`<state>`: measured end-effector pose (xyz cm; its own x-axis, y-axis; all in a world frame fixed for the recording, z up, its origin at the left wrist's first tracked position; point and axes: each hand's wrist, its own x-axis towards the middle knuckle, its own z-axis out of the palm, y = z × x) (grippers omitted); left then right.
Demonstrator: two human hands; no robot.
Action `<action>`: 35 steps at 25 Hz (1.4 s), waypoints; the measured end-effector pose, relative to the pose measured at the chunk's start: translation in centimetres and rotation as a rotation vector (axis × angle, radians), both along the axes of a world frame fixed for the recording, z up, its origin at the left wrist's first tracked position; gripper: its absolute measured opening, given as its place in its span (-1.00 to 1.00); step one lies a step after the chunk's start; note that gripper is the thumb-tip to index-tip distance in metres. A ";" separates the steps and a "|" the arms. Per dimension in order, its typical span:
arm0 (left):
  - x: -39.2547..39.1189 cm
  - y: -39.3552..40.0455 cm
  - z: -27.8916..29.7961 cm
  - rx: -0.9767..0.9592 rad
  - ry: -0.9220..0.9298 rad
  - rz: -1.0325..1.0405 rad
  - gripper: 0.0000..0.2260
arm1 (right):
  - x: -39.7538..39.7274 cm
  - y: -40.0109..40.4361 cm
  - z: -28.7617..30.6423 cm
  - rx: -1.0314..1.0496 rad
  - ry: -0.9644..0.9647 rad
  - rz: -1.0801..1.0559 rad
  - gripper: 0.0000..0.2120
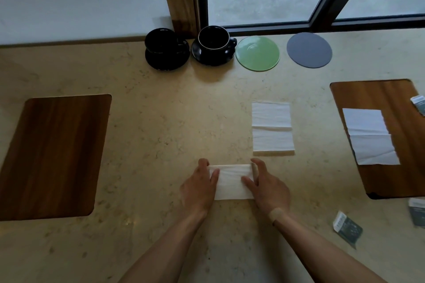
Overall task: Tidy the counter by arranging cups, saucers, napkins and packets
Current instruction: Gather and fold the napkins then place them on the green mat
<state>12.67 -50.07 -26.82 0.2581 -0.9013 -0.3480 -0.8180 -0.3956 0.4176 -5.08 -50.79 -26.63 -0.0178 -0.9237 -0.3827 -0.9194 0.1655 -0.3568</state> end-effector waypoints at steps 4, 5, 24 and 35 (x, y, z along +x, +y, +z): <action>0.9 0.1 0.3 -0.009 0.016 0.014 -0.70 | -0.3 -0.5 0.5 0.024 0.005 0.029 -0.49; 1.1 0.1 0.4 -0.011 0.023 0.017 -0.68 | -0.5 -0.7 0.6 0.023 -0.001 0.025 -0.50; -4.5 -12.2 -0.9 -0.350 -0.020 -0.412 -0.76 | -11.8 -11.3 -0.3 -0.332 0.054 0.054 -0.61; -8.0 -16.2 -1.6 -0.316 -0.002 -0.484 -0.82 | -11.5 -13.6 -1.9 -0.384 0.030 0.089 -0.75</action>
<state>4.70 -66.23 -28.44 -0.2093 -0.9769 -0.0430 -0.8759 0.1677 0.4525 -16.59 -64.42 -28.53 0.0626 -0.9980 -0.0099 -0.9351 -0.0552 -0.3500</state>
